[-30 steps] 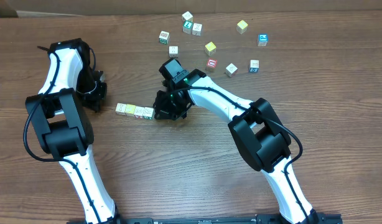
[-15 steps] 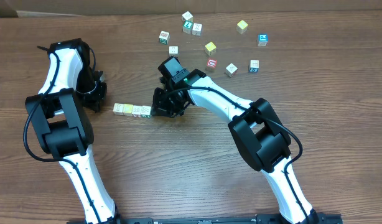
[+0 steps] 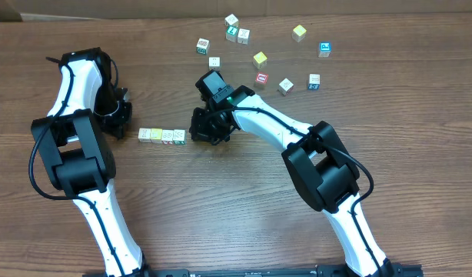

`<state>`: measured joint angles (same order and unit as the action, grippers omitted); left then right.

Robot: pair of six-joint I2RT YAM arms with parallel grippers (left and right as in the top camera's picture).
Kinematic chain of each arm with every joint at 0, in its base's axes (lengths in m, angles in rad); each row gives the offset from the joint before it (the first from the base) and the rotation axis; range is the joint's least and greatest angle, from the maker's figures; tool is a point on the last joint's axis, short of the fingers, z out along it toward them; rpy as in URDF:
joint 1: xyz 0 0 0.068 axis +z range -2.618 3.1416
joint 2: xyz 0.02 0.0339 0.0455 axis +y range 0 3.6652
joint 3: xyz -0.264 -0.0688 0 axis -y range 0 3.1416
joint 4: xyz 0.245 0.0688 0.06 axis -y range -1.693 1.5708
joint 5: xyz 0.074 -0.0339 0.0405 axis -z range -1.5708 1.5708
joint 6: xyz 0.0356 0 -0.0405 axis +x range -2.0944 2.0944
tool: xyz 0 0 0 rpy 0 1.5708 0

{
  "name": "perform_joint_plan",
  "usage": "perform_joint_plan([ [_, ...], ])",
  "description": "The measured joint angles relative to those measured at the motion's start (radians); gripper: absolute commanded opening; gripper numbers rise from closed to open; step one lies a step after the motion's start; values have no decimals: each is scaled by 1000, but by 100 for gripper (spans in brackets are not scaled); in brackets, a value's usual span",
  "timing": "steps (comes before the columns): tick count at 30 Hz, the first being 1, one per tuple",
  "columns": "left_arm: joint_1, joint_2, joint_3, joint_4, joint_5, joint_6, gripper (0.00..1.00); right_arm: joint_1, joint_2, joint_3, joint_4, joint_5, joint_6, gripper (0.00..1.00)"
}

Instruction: Form a horizontal line

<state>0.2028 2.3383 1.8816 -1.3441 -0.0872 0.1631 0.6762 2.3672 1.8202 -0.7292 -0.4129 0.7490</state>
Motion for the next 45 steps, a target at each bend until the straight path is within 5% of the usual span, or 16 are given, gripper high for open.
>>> perform_joint_plan([
  [14,0,-41,-2,-32,0,-24,4,-83,-1,142,-294,414,-69,4],
  [23,43,-425,-6,-40,-3,-110,5,-124,-50,142,-372,535,-114,4],
  [40,46,-1189,-3,-53,193,-103,5,-165,-826,143,-679,906,-151,4],
  [41,46,-1220,-3,-62,206,-102,5,-165,-877,143,-703,920,-151,6],
  [42,46,-1246,-3,-64,216,-101,5,-165,-943,144,-723,935,-151,21],
  [43,46,-1273,-3,-65,227,-102,5,-165,-981,145,-732,943,-151,25],
  [45,46,-1322,-3,-66,243,-101,9,-165,-1087,148,-750,959,-147,63],
])
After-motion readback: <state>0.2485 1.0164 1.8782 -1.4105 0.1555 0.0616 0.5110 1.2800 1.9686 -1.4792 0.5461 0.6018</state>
